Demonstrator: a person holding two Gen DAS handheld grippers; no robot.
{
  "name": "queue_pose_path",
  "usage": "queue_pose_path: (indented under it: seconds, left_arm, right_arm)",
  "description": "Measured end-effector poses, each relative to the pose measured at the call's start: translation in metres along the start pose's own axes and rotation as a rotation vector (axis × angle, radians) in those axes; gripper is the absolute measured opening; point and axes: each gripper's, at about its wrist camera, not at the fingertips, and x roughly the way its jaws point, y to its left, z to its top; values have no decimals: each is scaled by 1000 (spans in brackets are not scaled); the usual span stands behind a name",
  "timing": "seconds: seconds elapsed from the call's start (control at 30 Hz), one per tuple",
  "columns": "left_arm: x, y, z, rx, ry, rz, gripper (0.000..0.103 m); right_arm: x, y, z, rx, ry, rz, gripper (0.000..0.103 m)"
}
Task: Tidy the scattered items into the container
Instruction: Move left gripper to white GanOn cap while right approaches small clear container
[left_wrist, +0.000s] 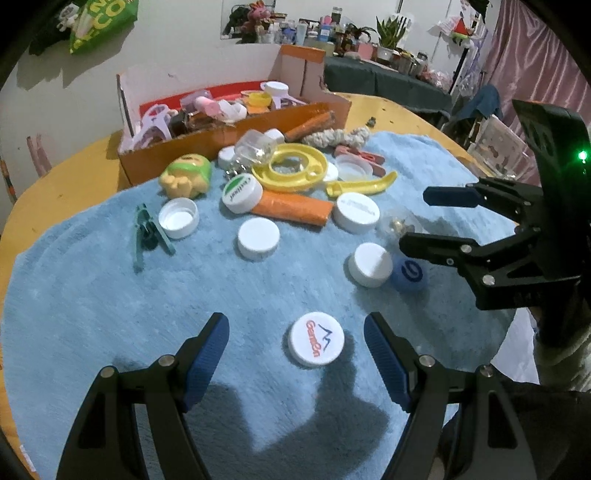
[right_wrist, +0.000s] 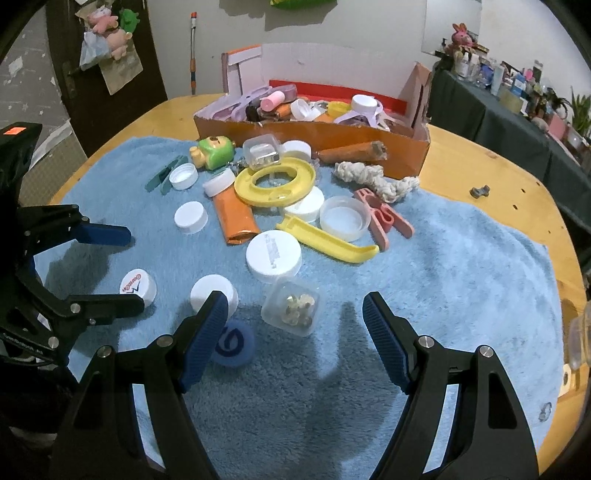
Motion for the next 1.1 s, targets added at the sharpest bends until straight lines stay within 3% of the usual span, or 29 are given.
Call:
queue_pose_path:
  seconds: [0.77,1.1]
  left_arm:
    - [7,-2,-2,45,12,5,76]
    - [6,-3,-3,63,10,19,61]
  right_arm:
    - [15,0,0,-22,27,-13,74]
    - [17,4,-1,-35,27,0,62]
